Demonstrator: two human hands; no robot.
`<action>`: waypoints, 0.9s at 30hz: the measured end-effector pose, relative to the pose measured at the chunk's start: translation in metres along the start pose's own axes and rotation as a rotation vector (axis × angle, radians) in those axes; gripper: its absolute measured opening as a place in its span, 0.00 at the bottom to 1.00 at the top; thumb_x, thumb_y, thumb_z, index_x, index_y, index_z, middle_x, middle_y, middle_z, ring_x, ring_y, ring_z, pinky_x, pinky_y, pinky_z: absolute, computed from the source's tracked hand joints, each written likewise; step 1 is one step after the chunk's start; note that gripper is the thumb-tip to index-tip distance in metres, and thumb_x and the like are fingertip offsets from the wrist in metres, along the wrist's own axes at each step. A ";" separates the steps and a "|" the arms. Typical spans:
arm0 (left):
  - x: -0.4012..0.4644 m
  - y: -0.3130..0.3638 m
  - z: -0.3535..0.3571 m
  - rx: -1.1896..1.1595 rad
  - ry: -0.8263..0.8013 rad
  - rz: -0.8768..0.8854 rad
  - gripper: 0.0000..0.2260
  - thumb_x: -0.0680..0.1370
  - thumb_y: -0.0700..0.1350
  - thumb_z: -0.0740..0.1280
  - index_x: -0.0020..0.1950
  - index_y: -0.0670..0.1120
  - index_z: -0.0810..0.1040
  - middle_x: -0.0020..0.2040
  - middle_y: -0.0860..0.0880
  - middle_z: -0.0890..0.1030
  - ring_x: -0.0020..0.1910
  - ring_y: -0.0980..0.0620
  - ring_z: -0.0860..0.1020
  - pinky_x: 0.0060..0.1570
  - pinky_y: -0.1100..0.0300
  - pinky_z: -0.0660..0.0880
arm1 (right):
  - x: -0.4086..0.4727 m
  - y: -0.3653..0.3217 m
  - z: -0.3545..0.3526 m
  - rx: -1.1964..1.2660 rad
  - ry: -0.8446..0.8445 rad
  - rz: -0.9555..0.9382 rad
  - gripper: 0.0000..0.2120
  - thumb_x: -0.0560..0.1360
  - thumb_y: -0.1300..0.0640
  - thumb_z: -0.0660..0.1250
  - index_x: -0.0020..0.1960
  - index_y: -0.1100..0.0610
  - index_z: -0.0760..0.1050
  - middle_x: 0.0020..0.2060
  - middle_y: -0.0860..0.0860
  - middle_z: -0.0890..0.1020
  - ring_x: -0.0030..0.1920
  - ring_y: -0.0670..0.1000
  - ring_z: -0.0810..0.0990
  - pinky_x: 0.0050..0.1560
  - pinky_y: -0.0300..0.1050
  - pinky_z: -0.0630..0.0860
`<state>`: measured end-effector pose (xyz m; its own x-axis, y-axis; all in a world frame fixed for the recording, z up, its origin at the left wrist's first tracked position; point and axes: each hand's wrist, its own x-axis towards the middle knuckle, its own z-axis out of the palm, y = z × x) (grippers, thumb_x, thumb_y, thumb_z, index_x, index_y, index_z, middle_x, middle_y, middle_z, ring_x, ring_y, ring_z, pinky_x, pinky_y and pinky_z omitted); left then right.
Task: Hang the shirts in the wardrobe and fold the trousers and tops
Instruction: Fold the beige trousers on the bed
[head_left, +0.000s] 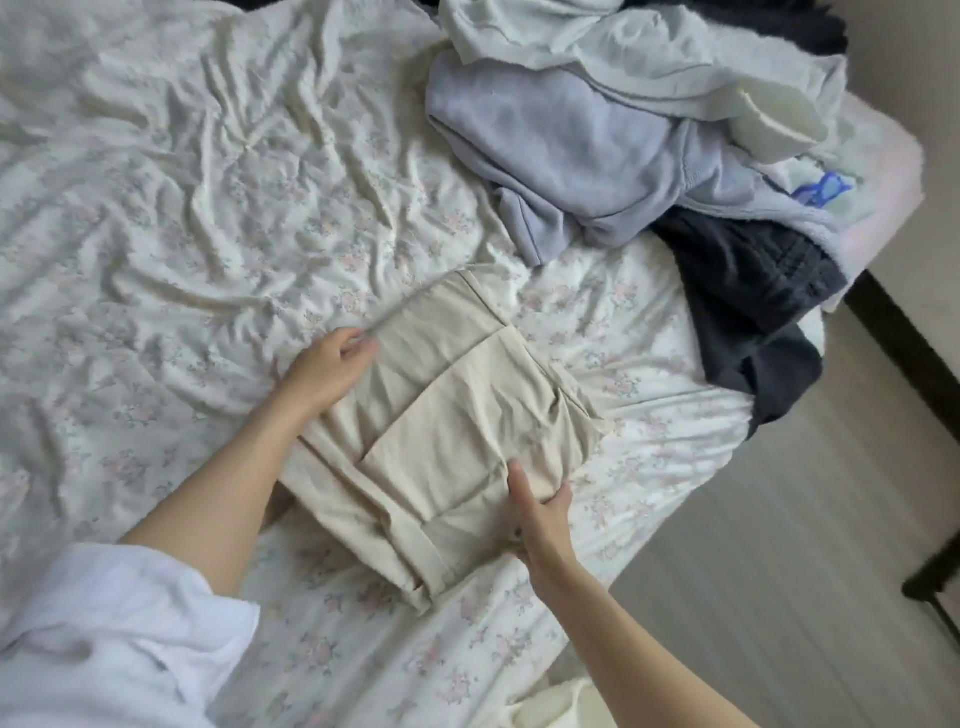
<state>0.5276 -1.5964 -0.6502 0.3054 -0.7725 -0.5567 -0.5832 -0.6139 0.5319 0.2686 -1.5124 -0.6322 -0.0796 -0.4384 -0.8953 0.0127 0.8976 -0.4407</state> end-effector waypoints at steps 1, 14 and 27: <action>0.007 0.004 0.003 -0.026 -0.085 -0.022 0.27 0.77 0.60 0.61 0.72 0.48 0.65 0.71 0.46 0.68 0.68 0.47 0.67 0.61 0.56 0.64 | 0.002 0.003 0.004 0.065 -0.019 -0.008 0.47 0.69 0.39 0.69 0.75 0.44 0.41 0.74 0.47 0.55 0.73 0.54 0.59 0.70 0.59 0.61; -0.058 0.010 -0.014 -0.429 0.326 -0.010 0.15 0.78 0.49 0.63 0.55 0.37 0.76 0.48 0.40 0.80 0.52 0.38 0.78 0.46 0.53 0.71 | -0.010 -0.049 0.008 0.016 -0.020 -0.505 0.21 0.72 0.51 0.70 0.63 0.49 0.69 0.56 0.45 0.79 0.55 0.44 0.78 0.58 0.45 0.74; -0.147 -0.085 0.008 -0.408 0.452 -0.563 0.25 0.78 0.54 0.62 0.71 0.45 0.63 0.68 0.41 0.69 0.65 0.42 0.69 0.63 0.49 0.66 | 0.007 -0.077 0.078 -1.459 -0.144 -1.163 0.30 0.78 0.49 0.58 0.76 0.53 0.51 0.74 0.51 0.57 0.75 0.52 0.51 0.73 0.55 0.45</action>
<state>0.5263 -1.4292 -0.6188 0.7938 -0.2697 -0.5451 0.0393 -0.8717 0.4885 0.3444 -1.5881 -0.6098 0.6536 -0.7112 -0.2589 -0.7374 -0.5214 -0.4294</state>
